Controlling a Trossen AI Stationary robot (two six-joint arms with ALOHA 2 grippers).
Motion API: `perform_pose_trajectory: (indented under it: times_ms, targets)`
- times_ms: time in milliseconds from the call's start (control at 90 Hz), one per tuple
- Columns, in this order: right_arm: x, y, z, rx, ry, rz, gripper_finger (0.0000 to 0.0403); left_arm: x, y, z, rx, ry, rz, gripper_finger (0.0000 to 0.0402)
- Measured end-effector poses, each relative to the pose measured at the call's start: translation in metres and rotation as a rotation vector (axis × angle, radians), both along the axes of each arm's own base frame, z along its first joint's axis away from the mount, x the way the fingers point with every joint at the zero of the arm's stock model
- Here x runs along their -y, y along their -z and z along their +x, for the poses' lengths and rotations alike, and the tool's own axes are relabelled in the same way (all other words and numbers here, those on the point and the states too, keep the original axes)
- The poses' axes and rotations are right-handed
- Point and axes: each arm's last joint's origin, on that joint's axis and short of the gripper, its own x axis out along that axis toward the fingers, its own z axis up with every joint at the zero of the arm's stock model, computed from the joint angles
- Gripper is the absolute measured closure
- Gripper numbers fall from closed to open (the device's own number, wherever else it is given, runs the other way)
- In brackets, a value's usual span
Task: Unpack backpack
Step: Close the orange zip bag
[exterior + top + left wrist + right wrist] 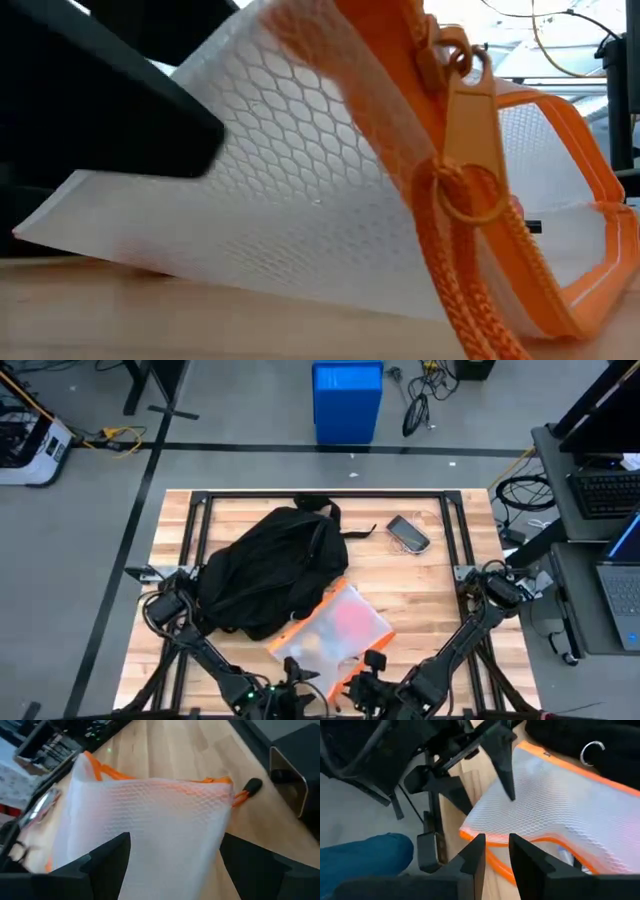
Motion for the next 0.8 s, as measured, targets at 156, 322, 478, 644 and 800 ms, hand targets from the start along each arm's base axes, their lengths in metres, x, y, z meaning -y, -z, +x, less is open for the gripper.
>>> perform_pose_trajectory:
  times_ms: [156, 322, 478, 644, 800]
  targets:
    - [0.002, 0.001, -0.001, -0.008, 0.000, -0.030, 0.0332, -0.002, 0.000, 0.004, -0.015, 0.030, -0.008, 0.0146]
    - [0.004, 0.002, 0.000, -0.010, 0.011, -0.049, 0.0332, -0.009, -0.001, 0.012, -0.009, 0.005, -0.015, 0.0199]
    - [0.008, 0.002, 0.003, -0.008, 0.040, -0.032, 0.0332, -0.016, -0.001, 0.018, -0.011, -0.011, -0.023, 0.0250]
    - [0.009, 0.002, 0.005, -0.008, 0.052, -0.025, 0.0332, -0.024, -0.003, 0.027, 0.015, -0.051, -0.030, 0.0301]
    - [0.005, 0.002, 0.000, -0.036, 0.045, 0.030, 0.0332, -0.028, -0.004, 0.033, 0.033, -0.068, -0.046, 0.0372]
